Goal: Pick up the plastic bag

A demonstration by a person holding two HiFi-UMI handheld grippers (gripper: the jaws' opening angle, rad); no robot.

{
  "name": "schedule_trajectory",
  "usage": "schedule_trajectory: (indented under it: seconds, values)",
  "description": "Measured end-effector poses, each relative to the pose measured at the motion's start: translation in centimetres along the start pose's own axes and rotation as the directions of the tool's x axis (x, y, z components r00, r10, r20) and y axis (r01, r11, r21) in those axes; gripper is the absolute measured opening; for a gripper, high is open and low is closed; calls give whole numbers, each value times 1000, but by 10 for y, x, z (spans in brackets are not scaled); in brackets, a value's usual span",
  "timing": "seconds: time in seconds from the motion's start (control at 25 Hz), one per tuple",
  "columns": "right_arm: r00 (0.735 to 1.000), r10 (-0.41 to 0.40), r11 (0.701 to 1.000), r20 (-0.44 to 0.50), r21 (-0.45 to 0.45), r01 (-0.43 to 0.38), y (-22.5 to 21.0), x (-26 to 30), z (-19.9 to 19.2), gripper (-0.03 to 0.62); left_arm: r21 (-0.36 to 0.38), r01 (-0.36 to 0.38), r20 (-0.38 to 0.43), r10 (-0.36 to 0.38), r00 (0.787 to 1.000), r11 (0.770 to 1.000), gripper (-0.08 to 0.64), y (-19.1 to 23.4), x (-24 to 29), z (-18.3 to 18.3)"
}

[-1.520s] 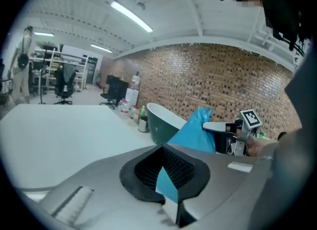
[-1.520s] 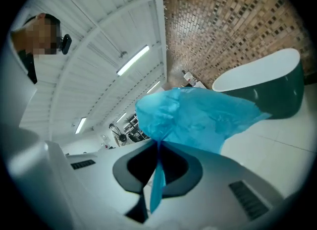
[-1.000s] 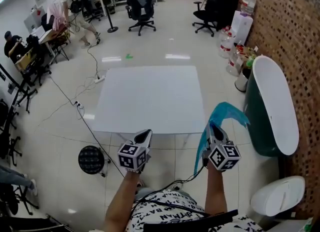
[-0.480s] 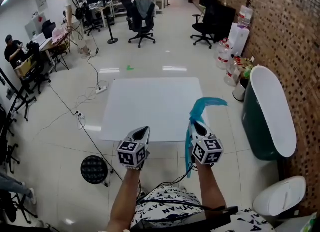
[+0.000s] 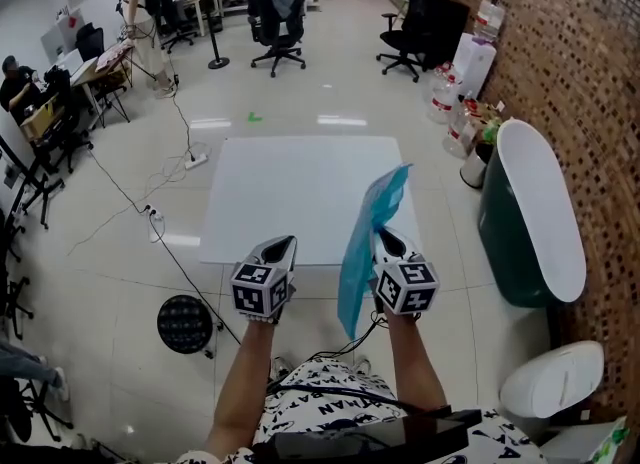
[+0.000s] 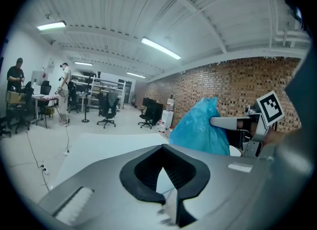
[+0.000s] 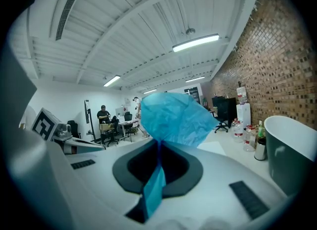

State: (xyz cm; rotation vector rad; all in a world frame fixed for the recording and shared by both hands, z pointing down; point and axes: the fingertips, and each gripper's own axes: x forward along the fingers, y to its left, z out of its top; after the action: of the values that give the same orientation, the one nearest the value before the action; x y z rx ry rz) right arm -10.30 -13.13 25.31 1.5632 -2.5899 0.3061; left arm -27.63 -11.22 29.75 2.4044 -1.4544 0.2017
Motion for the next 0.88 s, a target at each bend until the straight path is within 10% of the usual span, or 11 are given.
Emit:
schedule_trajectory:
  seconds: [0.88]
  values:
    - [998,54,998,-13,40,-54,10,-1,-8,9,-51,-3,6,3,1000,999,0,2,-3,-8]
